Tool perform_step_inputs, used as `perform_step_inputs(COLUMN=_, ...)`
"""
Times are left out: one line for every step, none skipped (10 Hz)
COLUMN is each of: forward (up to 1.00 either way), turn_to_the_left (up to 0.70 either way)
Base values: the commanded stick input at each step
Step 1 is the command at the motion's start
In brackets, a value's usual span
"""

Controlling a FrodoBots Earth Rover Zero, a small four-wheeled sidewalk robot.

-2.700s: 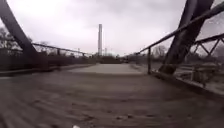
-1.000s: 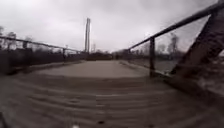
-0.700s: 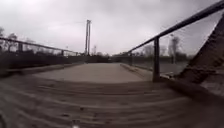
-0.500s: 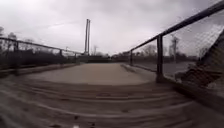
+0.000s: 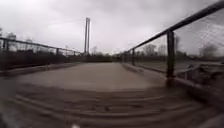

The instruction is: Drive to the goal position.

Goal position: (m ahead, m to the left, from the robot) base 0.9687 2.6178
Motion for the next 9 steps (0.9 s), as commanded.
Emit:
perform_step_inputs(forward=1.0, turn_to_the_left=0.0)
perform_step_inputs(forward=1.0, turn_to_the_left=0.0)
perform_step_inputs(forward=1.0, turn_to_the_left=0.0)
perform_step_inputs(forward=1.0, turn_to_the_left=0.0)
perform_step_inputs(forward=1.0, turn_to_the_left=0.0)
perform_step_inputs(forward=1.0, turn_to_the_left=0.0)
perform_step_inputs(forward=1.0, turn_to_the_left=0.0)
perform_step_inputs(forward=1.0, turn_to_the_left=0.0)
perform_step_inputs(forward=1.0, turn_to_the_left=0.0)
